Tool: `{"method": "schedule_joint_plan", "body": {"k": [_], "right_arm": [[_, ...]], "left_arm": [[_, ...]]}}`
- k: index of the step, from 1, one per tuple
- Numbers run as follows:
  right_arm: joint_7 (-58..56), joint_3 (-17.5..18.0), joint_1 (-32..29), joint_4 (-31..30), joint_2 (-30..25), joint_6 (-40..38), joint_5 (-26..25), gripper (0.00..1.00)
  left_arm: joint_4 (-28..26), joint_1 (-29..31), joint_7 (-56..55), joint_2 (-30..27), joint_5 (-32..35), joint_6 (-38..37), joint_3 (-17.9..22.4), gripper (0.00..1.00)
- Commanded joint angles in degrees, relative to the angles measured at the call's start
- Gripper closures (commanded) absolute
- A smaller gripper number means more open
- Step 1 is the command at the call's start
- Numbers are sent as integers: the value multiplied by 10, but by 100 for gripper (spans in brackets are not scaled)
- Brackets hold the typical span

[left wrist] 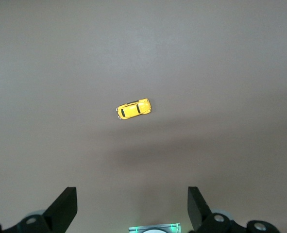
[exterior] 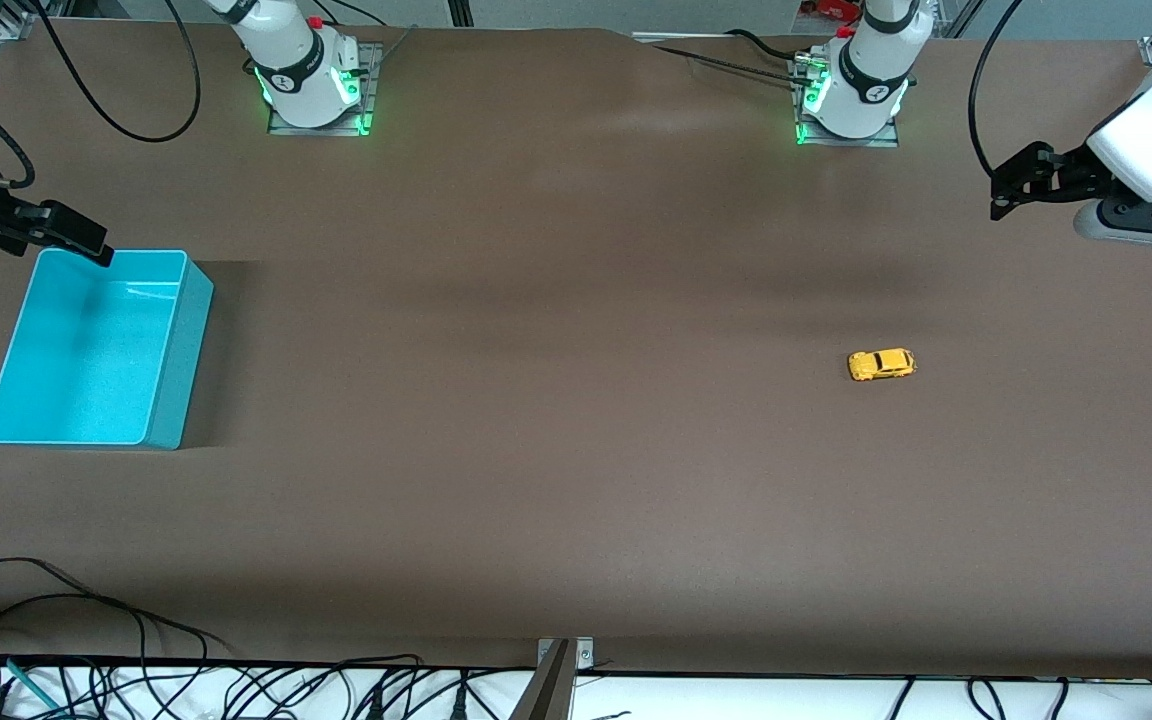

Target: Wind up and store yellow beetle car

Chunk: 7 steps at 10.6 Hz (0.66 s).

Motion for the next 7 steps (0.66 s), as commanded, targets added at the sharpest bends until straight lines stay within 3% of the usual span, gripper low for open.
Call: {"method": "schedule_joint_plan", "body": {"k": [1,5,7], "right_arm": [[-5,2,-2,5,-4,0,4,0],[-6,2,-2,5,-4,2,5,0],[-6,5,-2,5,-4,1,5,0]], "left_arm": [[19,3,-9,9,-6,-2,-3,0],[20,8,-9,9,-7,-2,-2,0],[20,36,-23,9,-65,-4,11,0]]}}
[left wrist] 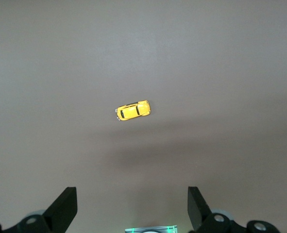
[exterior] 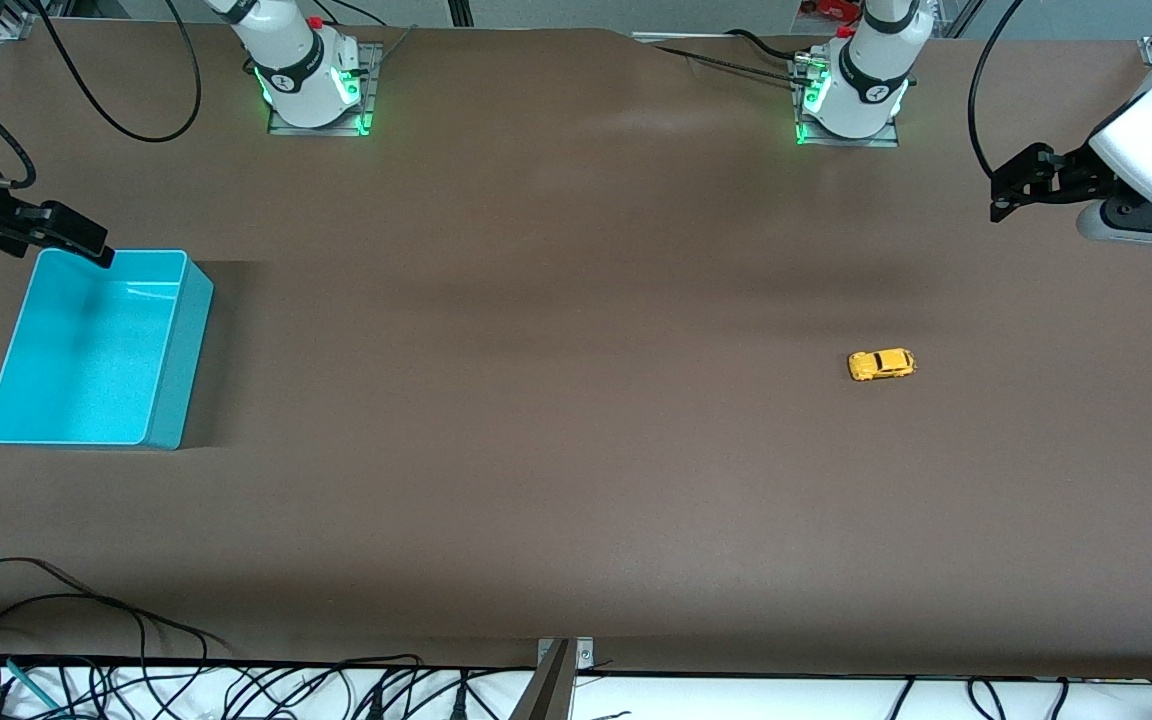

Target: Wind up and store yellow beetle car

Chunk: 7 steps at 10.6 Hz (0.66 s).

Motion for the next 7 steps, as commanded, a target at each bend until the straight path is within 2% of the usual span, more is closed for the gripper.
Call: {"method": "schedule_joint_plan", "body": {"k": [1,7], "right_arm": [[-6,4,-2,6,-4,-2,5,0],[-6,4,-1,17,-4,-2,5,0]], "left_arm": [[18,39,-7,10,-56,-5,7,0],[18,34,-7,17,-23,-6,-3,0]]}}
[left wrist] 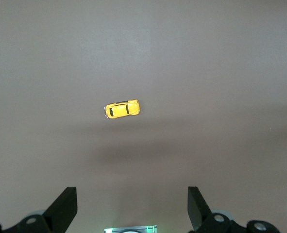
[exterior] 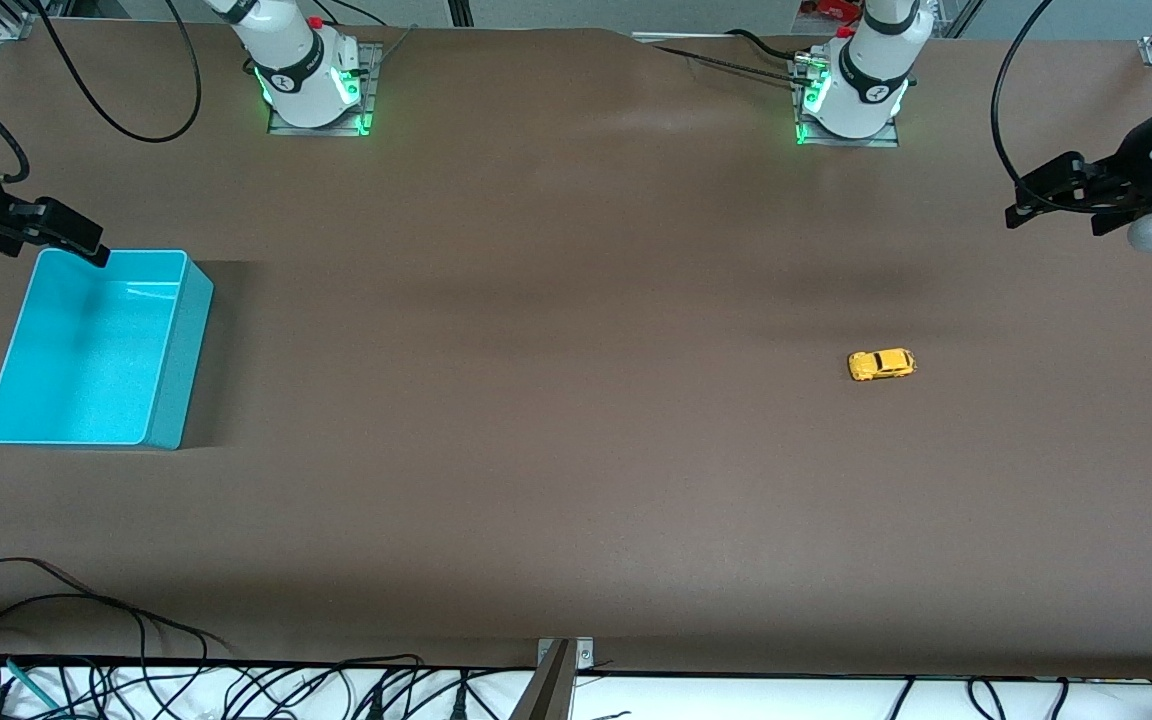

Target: Wind up and store yellow beetle car

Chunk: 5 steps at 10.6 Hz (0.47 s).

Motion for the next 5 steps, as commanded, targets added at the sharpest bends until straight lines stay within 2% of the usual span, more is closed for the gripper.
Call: {"method": "schedule_joint_plan", "body": {"k": [1,5], "right_arm": [[-6,2,-1,8,-2,-3,5,0],[-7,1,-1,8,-2,-8,6,0]], "left_arm": [[18,-1,-5,9,16,-6,-4,0],[18,-2,-3,9,17,-6,-4,0]]}}
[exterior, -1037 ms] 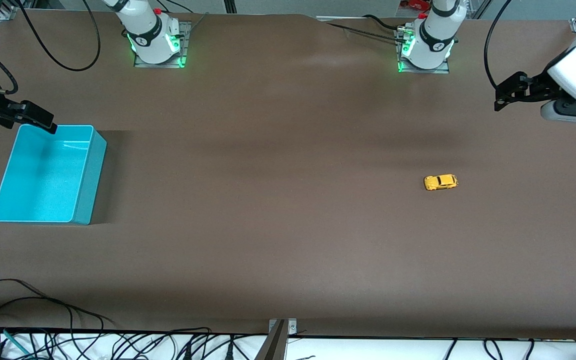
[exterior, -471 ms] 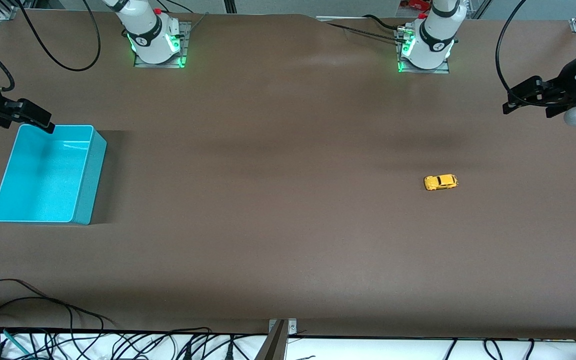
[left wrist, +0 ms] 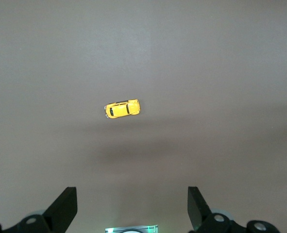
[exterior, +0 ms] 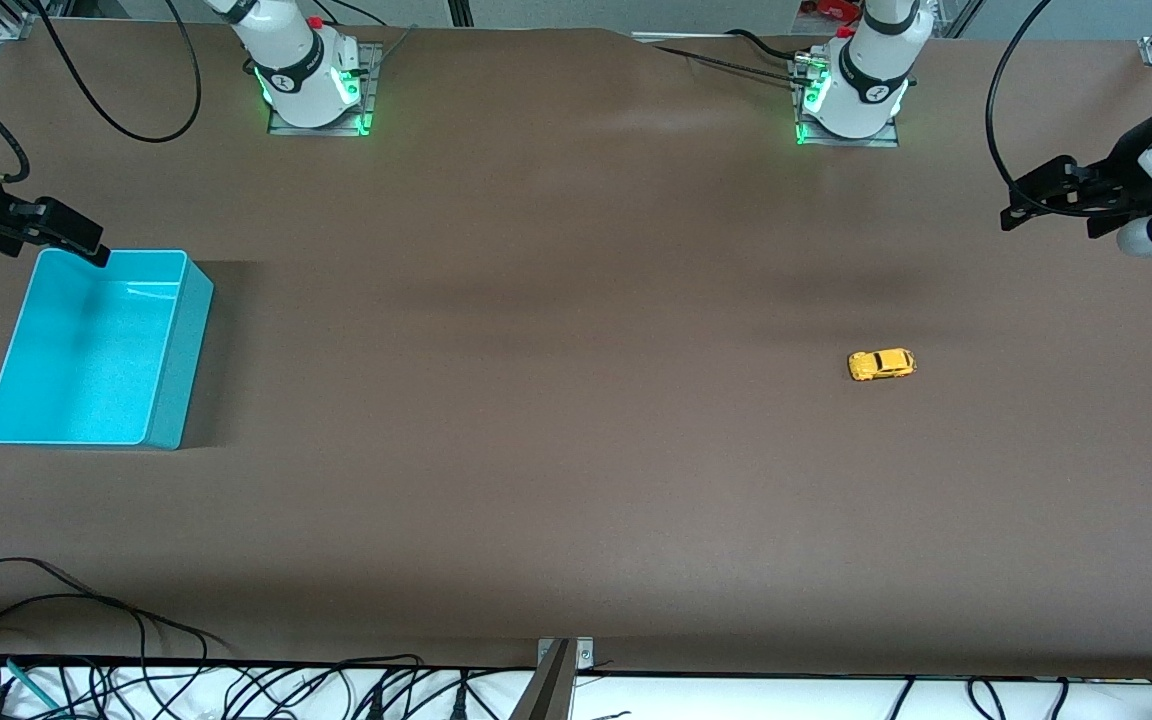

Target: Wind up and store yellow beetle car

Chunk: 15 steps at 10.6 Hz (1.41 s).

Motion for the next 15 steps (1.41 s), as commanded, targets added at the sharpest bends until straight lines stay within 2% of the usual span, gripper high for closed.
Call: {"method": "schedule_joint_plan", "body": {"k": [1,9,12,15], "right_arm": [[-7,1,-1,8,-2,-8,6,0],[-7,1,-1,8,-2,-5,6,0],[-7,1,-1,8,-2,-4,6,0],[-7,1,-1,8,-2,-3,6,0]], "left_arm": [[18,-2,-3,7,15,-6,-2,0],[18,-2,-3,7,16,-6,-3,0],[18,-14,-2,7,54,-6,-13,0],[18,-14,-3,8,55,-6,-12,0]]}}
